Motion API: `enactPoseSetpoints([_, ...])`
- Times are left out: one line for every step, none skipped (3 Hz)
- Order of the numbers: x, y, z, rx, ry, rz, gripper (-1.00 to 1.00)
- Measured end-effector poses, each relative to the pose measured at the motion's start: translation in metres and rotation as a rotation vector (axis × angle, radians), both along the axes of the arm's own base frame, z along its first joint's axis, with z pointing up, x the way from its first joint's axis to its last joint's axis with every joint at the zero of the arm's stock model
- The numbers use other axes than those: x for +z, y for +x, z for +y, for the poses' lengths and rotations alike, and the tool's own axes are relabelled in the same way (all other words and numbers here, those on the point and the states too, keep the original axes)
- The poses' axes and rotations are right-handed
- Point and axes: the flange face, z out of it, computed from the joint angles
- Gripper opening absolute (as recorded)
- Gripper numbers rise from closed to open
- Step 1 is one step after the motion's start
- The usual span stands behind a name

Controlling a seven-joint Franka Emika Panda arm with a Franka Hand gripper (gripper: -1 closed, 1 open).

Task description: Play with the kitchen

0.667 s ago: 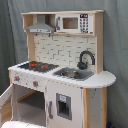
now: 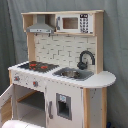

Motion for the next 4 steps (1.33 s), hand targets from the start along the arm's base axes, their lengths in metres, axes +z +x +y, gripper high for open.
enactPoseSetpoints([0.001,-0.003,0.026,0.023,0.051,-0.003,1.00])
enactPoseSetpoints([-0.004,0.000,0.040,0.035,0.120,-0.009,1.00])
enactPoseSetpoints([-0.013,0.005,0.049,0.049,0.203,-0.017,1.00])
enactPoseSetpoints([-0.025,0.010,0.058,0.073,0.287,-0.021,1.00])
